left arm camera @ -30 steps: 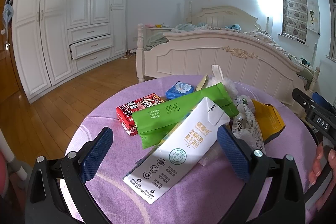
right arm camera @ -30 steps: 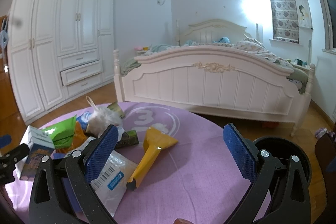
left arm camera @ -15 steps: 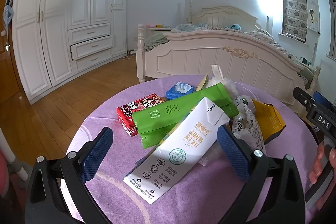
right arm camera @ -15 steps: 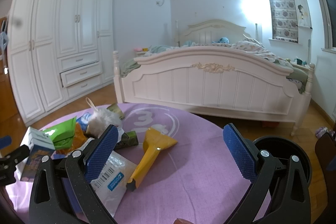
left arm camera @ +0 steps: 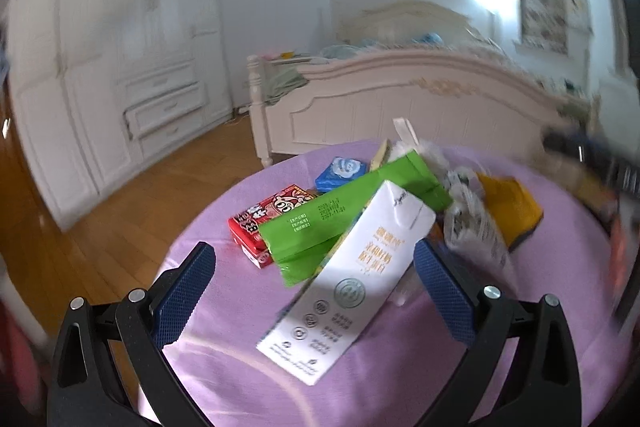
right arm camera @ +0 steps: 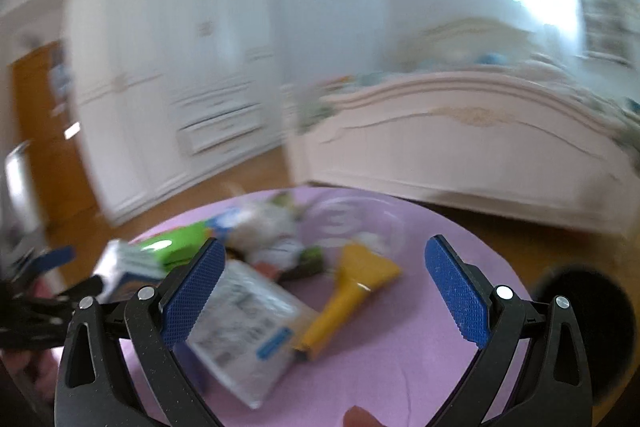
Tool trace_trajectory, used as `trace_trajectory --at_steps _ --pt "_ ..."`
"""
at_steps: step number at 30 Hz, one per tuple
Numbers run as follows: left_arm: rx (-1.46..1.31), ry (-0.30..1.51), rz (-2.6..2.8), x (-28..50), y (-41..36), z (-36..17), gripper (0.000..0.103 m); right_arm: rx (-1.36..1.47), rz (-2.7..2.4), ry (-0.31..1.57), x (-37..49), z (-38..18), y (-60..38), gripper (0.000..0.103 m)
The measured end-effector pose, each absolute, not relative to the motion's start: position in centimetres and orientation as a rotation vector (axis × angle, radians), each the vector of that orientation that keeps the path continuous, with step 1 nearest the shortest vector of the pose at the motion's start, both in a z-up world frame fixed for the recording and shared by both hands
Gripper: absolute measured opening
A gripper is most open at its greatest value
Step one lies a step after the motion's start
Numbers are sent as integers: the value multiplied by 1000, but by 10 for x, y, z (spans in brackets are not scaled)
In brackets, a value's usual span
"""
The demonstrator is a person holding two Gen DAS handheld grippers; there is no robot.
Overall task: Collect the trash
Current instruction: 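Grasp the white milk carton with the left tool while the right tool grasps the green wrapper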
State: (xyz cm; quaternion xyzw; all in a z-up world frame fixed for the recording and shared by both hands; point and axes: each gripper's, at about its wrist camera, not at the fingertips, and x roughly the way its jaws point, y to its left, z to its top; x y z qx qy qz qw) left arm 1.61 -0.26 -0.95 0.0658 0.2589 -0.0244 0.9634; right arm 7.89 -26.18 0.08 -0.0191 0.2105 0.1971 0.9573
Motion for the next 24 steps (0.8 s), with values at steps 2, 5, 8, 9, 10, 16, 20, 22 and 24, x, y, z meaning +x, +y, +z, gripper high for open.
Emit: trace_trajectory --at_steps 2,5,8,9,10,16,20,22,24 --pt "197 530 -93 18 -4 -10 98 -166 540 470 92 16 -239 99" --pt "267 543 -138 22 -8 -15 98 -400 664 518 109 28 -196 99" --pt "317 562 -158 28 -8 -22 96 -604 756 543 125 32 -160 99" --pt "314 571 -168 33 -5 -23 92 -659 793 556 130 31 -149 99" --pt "308 580 -182 36 -4 -24 89 -714 824 574 137 30 -138 99" --pt "303 621 -252 51 3 -31 61 -934 991 710 159 5 -87 97" --pt "206 648 -312 59 18 -31 43 -1007 1030 756 170 -2 -67 96" --pt "144 644 -335 60 29 -29 42 -975 1044 799 184 0 -59 96" --pt "87 644 -344 60 39 -30 41 -887 1068 859 199 3 -56 96"
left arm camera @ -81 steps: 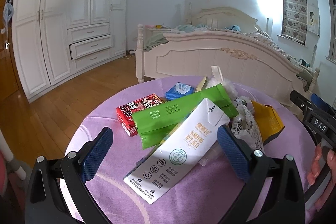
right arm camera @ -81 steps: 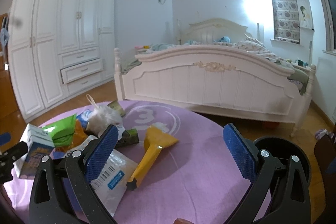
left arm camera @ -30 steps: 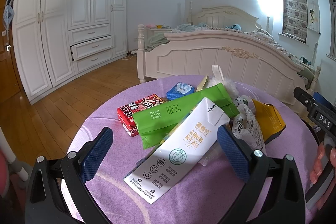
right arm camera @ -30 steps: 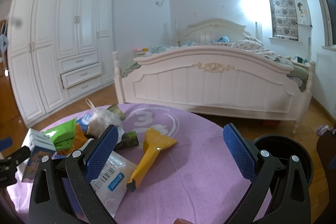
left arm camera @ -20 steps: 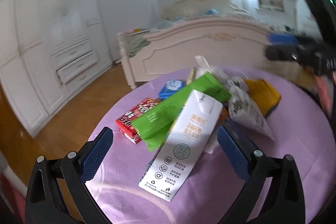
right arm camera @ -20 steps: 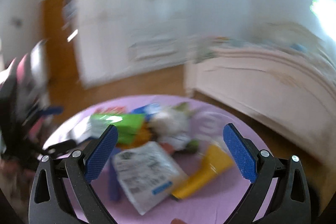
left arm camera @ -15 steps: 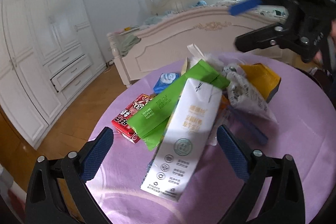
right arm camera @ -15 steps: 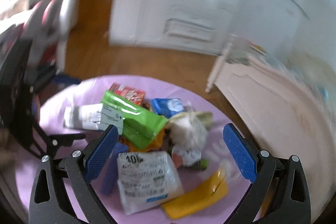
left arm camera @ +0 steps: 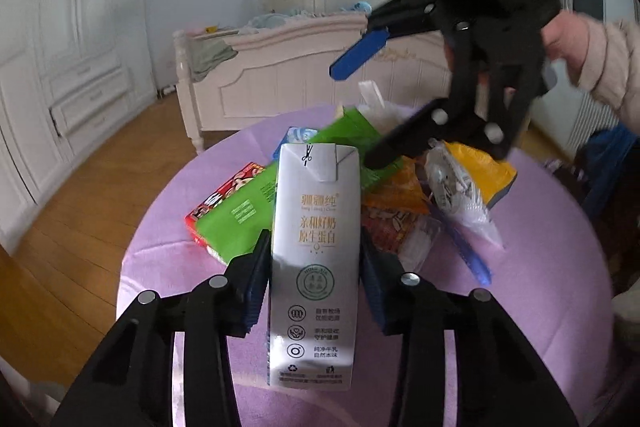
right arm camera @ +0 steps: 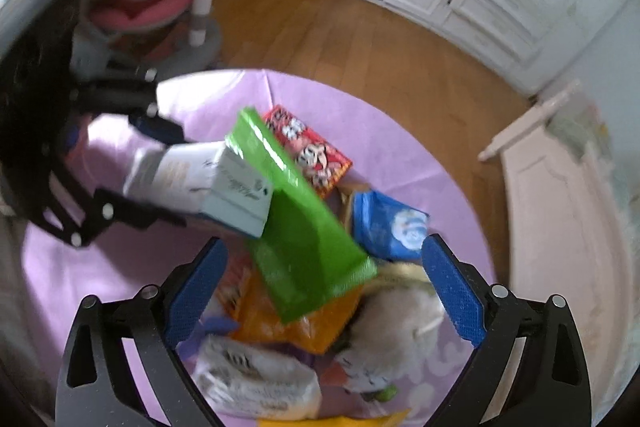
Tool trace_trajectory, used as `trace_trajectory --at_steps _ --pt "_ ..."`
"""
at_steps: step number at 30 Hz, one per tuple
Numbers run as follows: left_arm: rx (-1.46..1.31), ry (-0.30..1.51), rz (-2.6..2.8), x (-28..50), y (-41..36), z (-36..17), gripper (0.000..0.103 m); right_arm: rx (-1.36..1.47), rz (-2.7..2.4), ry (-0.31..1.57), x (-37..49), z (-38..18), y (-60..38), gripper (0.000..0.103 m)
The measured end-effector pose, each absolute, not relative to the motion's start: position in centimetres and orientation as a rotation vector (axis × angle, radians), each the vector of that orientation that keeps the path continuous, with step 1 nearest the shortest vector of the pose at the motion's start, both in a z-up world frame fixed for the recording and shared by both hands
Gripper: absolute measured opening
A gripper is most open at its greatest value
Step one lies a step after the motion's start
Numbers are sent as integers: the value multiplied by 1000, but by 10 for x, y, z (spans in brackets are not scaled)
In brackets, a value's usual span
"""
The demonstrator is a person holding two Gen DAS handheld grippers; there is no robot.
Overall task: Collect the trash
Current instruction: 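Grasp the white milk carton with the left tool while the right tool grasps the green wrapper, then carry both items over the black bin and open both tools to drop them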
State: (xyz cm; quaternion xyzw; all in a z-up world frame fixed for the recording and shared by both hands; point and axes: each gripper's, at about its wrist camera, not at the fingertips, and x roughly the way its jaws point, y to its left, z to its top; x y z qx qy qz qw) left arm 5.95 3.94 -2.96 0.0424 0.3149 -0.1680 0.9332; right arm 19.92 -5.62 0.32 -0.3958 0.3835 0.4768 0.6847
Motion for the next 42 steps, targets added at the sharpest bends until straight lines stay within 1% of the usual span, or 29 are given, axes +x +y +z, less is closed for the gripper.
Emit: trace_trajectory --at_steps 5,7,9,11,12,14,15,16,17,18,20,22,25,28,31,35,37,42 --pt "-13 649 -343 56 57 -35 41 -694 1062 1048 233 -16 -59 95" --pt "-31 652 -335 55 61 -37 41 -655 1062 1096 236 -25 -62 82" --pt "-53 656 -333 54 65 -37 41 -605 1061 1113 236 -33 -64 60" --pt "-74 658 -326 54 70 -38 41 -534 1081 1107 233 -34 -68 52" --pt "-79 660 -323 53 72 -39 41 -506 1101 1112 231 -33 -69 43" --pt "-95 667 -311 51 77 -40 41 -472 1103 1104 222 -30 -72 35" --pt "-111 668 -309 51 79 -41 41 -451 1106 1103 217 -28 -75 28" --pt "-122 667 -307 47 81 -39 41 -415 1126 1092 209 -24 -78 24" --pt "-127 667 -304 46 82 -39 41 -390 1132 1080 205 -22 -81 17" --pt "-130 664 -303 44 83 -39 41 -363 1130 1072 200 -19 -85 13" --pt "-137 651 -296 40 83 -36 41 -280 1100 1040 189 -10 -100 9" --pt "-148 636 -294 35 84 -32 41 -186 1063 1026 184 -3 -118 8" --pt "-158 617 -285 30 82 -22 41 61 1004 1010 180 4 -160 7" --pt "-162 592 -291 27 74 -8 41 293 952 905 164 17 -221 7" --pt "-146 568 -320 27 52 8 41 433 860 793 145 24 -282 7" --pt "-107 560 -386 37 4 24 41 518 663 665 113 26 -362 7" --pt "-100 567 -452 48 -35 29 41 486 505 598 92 31 -403 7" --pt "-81 577 -621 72 -134 33 41 461 250 542 53 25 -473 7"
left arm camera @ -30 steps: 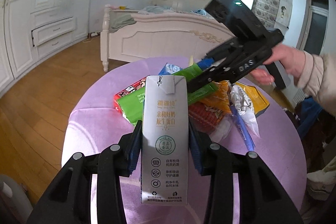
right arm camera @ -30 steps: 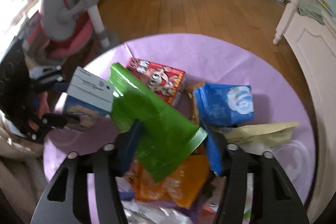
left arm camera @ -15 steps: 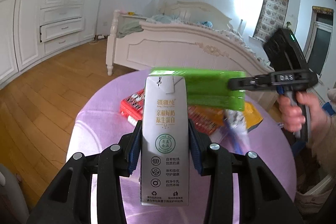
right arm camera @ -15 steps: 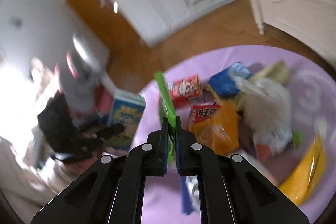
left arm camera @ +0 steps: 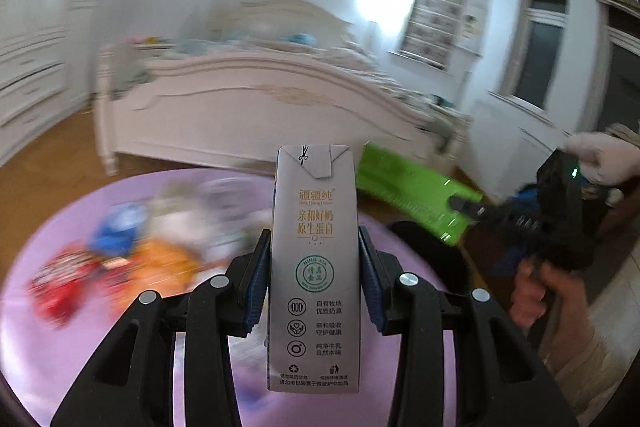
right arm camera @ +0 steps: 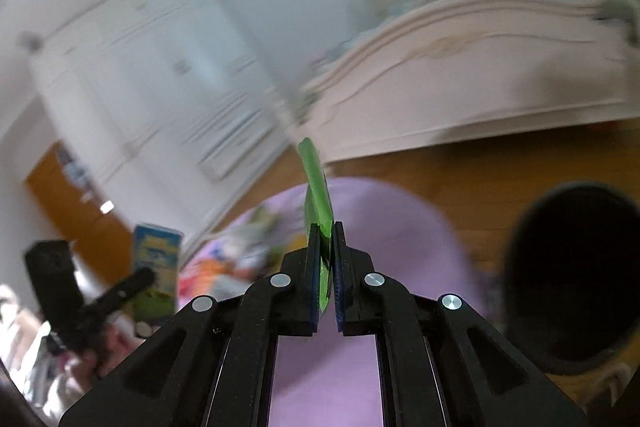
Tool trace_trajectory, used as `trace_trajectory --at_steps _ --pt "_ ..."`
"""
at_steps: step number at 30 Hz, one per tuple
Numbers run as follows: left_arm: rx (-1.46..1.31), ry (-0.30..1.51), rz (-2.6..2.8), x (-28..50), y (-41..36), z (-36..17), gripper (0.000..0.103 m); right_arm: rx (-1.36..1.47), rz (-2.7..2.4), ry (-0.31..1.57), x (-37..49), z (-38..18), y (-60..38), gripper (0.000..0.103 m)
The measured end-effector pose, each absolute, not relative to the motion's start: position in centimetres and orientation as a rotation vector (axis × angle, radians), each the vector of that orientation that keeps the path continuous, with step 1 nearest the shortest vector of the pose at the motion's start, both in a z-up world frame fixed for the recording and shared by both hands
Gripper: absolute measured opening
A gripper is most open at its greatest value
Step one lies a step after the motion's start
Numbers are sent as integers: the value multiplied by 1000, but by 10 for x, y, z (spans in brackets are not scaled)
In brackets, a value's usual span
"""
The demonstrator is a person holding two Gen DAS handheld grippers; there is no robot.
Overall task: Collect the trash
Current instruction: 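Carry both items over the black bin and open both tools to drop them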
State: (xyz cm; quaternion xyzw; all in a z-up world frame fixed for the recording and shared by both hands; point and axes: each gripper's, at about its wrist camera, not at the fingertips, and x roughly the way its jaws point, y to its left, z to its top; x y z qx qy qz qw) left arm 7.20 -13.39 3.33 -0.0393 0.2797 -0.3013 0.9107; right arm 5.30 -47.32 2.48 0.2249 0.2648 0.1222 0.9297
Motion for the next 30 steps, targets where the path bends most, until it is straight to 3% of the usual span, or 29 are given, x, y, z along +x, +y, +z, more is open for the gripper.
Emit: trace_trajectory --at_steps 12,25,26,27,28,29,30 --pt "-83 765 -909 139 -342 -14 41 549 -112 640 44 -64 -582 7" --pt "7 872 -919 156 -402 -53 43 636 -131 707 42 -137 -613 8" --pt "15 878 -915 157 -405 -53 44 641 -129 714 45 -141 -613 19" --pt "24 885 -912 158 -406 -55 54 648 -127 717 45 -143 -615 44" --pt "27 884 -906 159 -410 -54 64 660 -128 708 46 -145 -616 59" --pt "24 874 -896 159 -408 -52 81 675 -129 680 44 -146 -620 80" --pt "12 848 -890 158 -404 -49 86 678 -123 661 45 -146 -621 83"
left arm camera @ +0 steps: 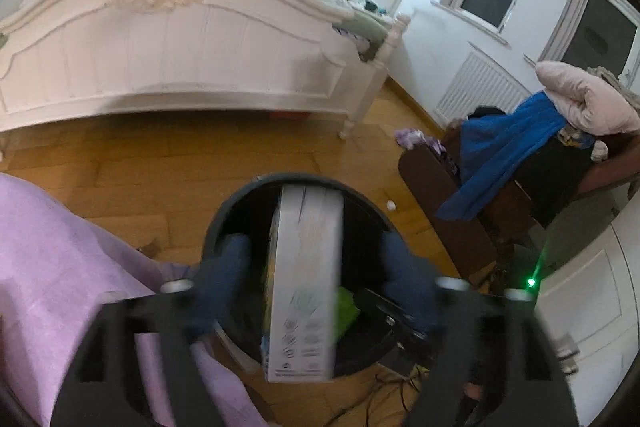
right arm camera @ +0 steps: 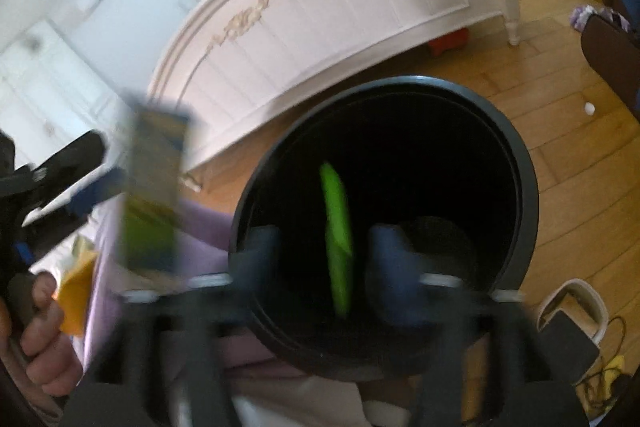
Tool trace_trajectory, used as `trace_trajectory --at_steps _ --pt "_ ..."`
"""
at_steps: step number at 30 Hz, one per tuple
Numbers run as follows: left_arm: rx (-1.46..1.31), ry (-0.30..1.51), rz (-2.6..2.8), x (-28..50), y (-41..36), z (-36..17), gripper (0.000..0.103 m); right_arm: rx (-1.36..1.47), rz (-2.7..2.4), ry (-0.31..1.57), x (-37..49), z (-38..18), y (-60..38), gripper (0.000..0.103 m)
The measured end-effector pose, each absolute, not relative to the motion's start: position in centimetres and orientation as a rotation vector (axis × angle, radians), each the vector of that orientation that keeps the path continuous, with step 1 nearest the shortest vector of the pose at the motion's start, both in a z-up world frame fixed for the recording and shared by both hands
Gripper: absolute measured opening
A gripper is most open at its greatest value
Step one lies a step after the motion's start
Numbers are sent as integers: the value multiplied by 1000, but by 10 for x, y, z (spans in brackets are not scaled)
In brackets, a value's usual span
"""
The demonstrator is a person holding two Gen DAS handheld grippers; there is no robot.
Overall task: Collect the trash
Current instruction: 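Carry both items over the black bin and open both tools to drop them, then grasp the red milk box with the left tool while the right tool grasps the white fluffy toy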
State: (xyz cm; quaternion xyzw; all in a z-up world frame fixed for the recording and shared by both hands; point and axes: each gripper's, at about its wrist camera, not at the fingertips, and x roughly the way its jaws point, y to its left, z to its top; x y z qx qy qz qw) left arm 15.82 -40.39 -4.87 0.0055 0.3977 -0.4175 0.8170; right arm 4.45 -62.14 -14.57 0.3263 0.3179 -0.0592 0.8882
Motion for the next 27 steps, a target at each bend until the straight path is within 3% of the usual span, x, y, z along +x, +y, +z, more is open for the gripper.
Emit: trace_trajectory --at_steps 13,27 --pt "-65 833 -884 157 -374 -36 86 784 -114 721 94 -183 -650 83" --pt "-80 784 -817 116 -294 -16 86 881 -113 768 123 -201 -566 83"
